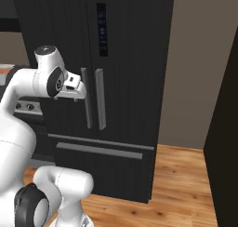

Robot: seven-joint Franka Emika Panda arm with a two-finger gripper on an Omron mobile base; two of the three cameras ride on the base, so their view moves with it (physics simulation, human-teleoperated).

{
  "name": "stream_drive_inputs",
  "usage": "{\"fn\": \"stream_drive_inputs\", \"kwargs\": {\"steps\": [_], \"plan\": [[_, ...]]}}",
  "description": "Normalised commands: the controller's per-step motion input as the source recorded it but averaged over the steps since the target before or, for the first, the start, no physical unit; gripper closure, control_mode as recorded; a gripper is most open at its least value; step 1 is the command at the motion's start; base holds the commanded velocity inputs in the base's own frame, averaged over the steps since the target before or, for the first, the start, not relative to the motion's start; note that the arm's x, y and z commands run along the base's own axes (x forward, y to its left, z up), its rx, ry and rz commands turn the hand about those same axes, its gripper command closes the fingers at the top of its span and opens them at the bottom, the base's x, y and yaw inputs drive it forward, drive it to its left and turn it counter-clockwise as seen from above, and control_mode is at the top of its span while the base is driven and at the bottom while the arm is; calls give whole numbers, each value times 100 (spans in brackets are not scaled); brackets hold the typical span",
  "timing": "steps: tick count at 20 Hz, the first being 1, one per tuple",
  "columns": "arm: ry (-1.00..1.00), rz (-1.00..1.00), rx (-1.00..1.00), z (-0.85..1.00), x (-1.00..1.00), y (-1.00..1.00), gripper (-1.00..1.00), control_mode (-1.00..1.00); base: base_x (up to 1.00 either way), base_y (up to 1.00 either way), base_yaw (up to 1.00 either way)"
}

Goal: Retrieve the chicken drumstick from the fridge and place it on the saucepan with marinade on the stove.

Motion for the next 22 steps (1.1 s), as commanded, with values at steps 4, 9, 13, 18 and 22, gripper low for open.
{"fn": "stream_drive_inputs", "kwargs": {"steps": [4, 9, 13, 18, 22], "plan": [[0, 0, 0, 0, 0, 0, -100, -100, 0, 0, 0], [-8, 0, 0, -26, 5, 0, -100, -100, 0, 0, 0], [-20, 0, 0, -54, 12, 16, -100, -100, 0, 0, 0], [-21, 0, 0, -53, 38, 26, -100, -100, 0, 0, 0], [-11, 0, 4, -19, 47, 18, -100, -100, 0, 0, 0]]}}
